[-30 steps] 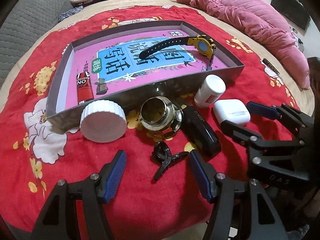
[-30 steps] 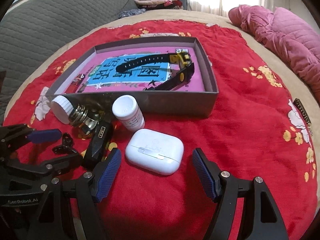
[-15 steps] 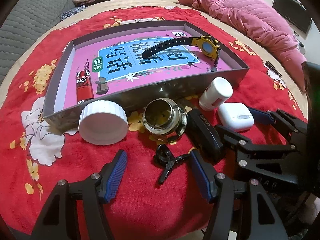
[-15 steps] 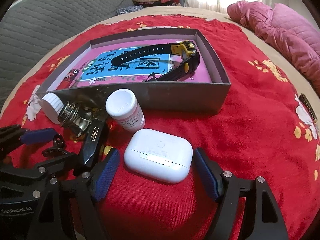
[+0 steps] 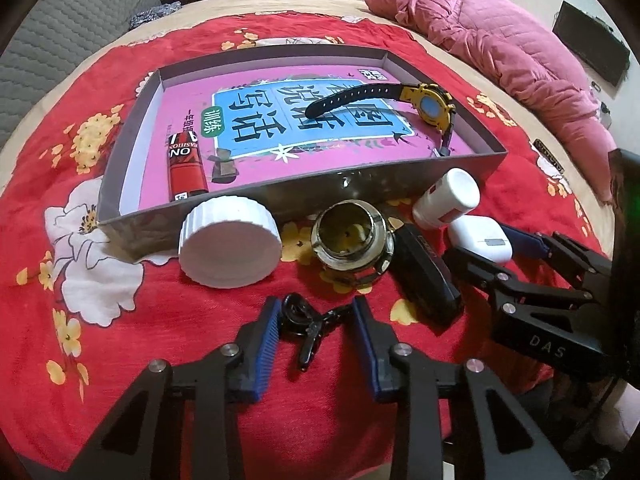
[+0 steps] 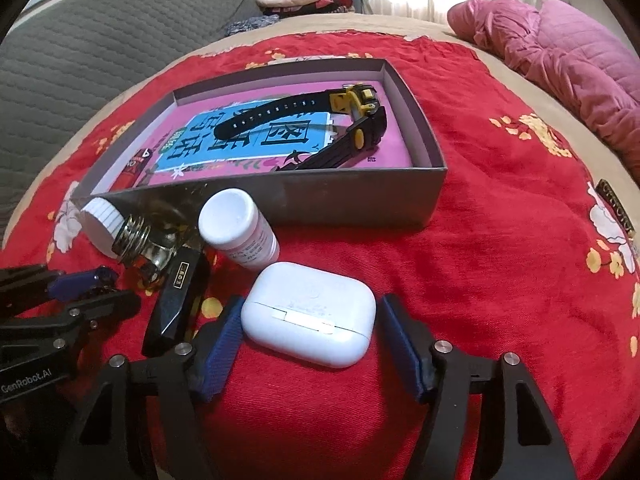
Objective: Organize rigid objects
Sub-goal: 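Move the left tool to the black hair clip while the right tool approaches the white earbud case, then close the left tool on the hair clip while the right tool closes on the earbud case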
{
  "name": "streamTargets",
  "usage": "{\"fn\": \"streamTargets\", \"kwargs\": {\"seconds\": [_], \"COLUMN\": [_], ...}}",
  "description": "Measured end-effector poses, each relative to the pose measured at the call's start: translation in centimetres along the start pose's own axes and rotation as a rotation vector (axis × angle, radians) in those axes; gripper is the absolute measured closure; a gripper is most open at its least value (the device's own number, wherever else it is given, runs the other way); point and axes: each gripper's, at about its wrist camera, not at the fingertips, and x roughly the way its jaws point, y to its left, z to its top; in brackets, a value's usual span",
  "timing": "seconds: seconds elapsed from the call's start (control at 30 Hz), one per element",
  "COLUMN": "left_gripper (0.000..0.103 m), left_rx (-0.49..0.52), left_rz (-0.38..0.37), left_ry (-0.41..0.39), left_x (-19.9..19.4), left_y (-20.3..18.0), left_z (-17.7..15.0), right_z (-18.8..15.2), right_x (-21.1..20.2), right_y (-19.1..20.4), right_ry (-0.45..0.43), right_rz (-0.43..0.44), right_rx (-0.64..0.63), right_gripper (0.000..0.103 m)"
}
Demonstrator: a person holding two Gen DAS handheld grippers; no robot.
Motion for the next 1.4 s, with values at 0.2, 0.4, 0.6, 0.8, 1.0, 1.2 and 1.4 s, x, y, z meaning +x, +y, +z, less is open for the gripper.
{"fn": "streamTargets", "kwargs": {"seconds": [0.2,0.4,0.6,0.8,1.0,1.2,1.4], "left_gripper": [0.067,0.067,0.067,0.067,0.067,0.067,0.067], "left_rx": [-0.022,-0.034,-0.046,-0.049,-0.034,-0.034,-0.040], "left_rz": [-0.017,-0.035,-0.035,-0.029,-0.019,-0.017,-0.015], "left_ry": [-0.017,-0.030,-0.054,-0.070,-0.098,-0.104,-0.118], "left_x": [-0.6,-1.3,-2.0,-2.7,-3.6,-3.9,-4.2], "left_y": [0.4,0.7,0.9,1.0,0.6,0.6,0.7], "left_z": [0.1,0.1,0.3,0.4,0.5,0.8,1.0], "right_z": [0.2,0.3,0.4,0.7,1.1,1.4,1.5], "right_x": [-0.3,-0.7,-1.5,-2.8,-4.1,-5.1,-5.7], "right_y": [-0.4,-0.8,-2.0,-2.5,-1.7,-1.0,-0.8], "right_ry": [-0.009,-0.023,-0.044,-0.092,-0.159,-0.209,-0.243], "right_rz": [0.012,0.007,-0.001,-0.012,-0.012,-0.012,0.002], "right_rx": [0.008,0.022,0.065,0.080,0.039,0.000,-0.012], "right_gripper": [0.038,0.038,0.038,0.038,0.038,0.038,0.038]}}
